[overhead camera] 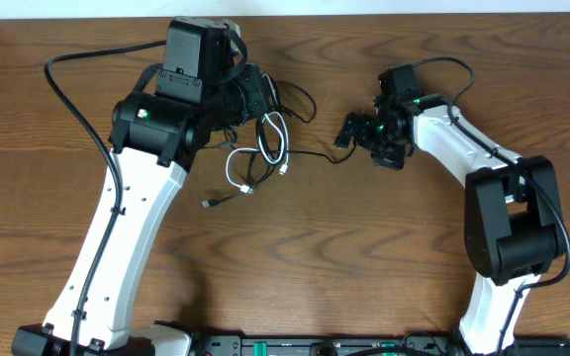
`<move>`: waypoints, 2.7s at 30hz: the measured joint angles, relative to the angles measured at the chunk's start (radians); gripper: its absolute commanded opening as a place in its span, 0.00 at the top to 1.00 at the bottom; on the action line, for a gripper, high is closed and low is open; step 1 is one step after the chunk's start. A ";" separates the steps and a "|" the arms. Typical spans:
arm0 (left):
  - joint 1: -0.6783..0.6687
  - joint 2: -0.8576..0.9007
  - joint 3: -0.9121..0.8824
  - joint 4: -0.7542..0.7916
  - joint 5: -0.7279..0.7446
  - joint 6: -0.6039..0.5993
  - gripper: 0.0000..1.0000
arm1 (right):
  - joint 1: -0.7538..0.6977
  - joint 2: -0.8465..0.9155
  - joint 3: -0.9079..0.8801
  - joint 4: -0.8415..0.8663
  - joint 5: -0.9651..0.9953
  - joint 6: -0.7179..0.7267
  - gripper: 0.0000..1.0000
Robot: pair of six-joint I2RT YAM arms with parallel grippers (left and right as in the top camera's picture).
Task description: Untangle cables
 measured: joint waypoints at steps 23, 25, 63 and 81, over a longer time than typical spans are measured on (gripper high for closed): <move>0.000 0.000 0.000 0.000 -0.004 0.000 0.93 | 0.000 0.000 0.000 0.000 0.000 0.000 0.01; 0.000 0.000 0.000 0.000 -0.004 0.000 0.92 | 0.000 0.000 0.000 0.000 0.000 0.000 0.01; 0.000 0.000 0.000 -0.085 0.004 -0.004 0.93 | 0.002 0.000 0.000 0.126 -0.073 0.008 0.01; 0.034 0.006 0.000 0.372 0.410 0.002 0.92 | -0.192 -0.050 0.002 -0.001 -0.707 -0.375 0.34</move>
